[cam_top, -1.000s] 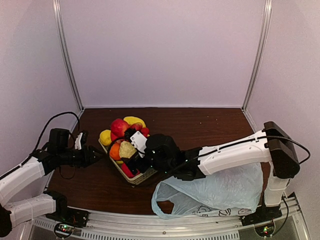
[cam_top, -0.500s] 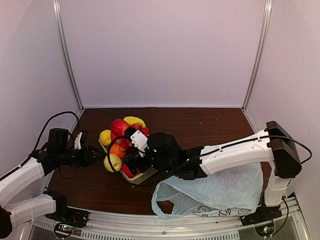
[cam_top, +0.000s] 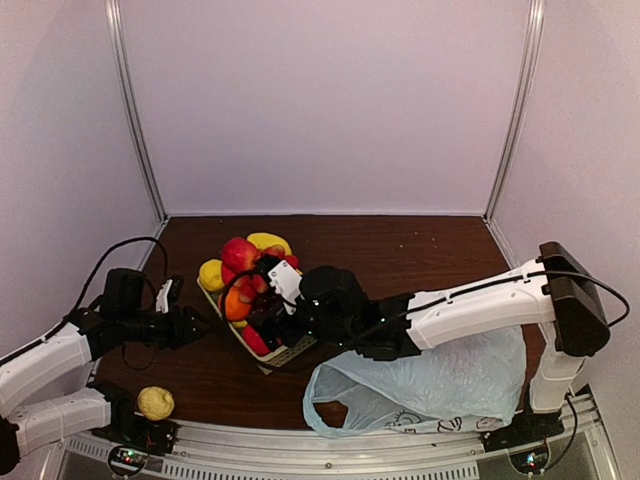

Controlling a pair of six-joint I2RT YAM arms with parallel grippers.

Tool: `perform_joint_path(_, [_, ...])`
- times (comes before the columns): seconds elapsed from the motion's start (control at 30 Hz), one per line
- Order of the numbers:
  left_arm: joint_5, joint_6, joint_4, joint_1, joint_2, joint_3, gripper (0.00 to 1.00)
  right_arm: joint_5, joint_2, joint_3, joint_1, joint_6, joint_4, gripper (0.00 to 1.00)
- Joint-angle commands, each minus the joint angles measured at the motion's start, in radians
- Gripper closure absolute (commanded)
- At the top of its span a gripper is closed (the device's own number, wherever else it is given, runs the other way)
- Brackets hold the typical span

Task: Untie the knot of the plastic bag and take out the fruit

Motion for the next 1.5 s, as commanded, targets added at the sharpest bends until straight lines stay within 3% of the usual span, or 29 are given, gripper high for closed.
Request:
perform_joint_path(0.0, [-0.106,-0.003,-0.059,-0.001,-0.024,0.037,0.47,-0.037,-0.063,-0.015,0.027,0.048,-0.065,0.02])
perform_joint_path(0.33, [-0.187,-0.003,-0.129,0.003,-0.024,0.095,0.39,-0.197,0.045,0.084,0.171,0.088,-0.077,0.06])
perform_joint_path(0.47, [-0.35,-0.029,-0.326,0.024,-0.029,0.161,0.23,-0.235,0.083,0.126,0.185,0.136,-0.031,0.08])
perform_joint_path(0.67, [-0.504,-0.119,-0.59,0.025,-0.053,0.244,0.15,-0.095,0.047,0.114,0.181,0.149,-0.074,0.08])
perform_joint_path(1.0, [-0.536,-0.15,-0.891,-0.087,0.055,0.32,0.16,0.062,-0.182,-0.098,0.086,0.209,-0.127,0.06])
perform_joint_path(1.23, [-0.595,-0.247,-1.05,-0.227,0.199,0.419,0.15,0.029,-0.34,-0.279,-0.021,0.218,-0.052,0.06])
perform_joint_path(1.37, [-0.492,-0.309,-1.051,-0.245,0.228,0.386,0.14,-0.001,-0.394,-0.341,-0.057,0.208,-0.006,0.05])
perform_joint_path(1.47, [-0.506,-0.396,-1.058,-0.294,0.25,0.379,0.14,-0.041,-0.423,-0.382,-0.096,0.206,0.024,0.05])
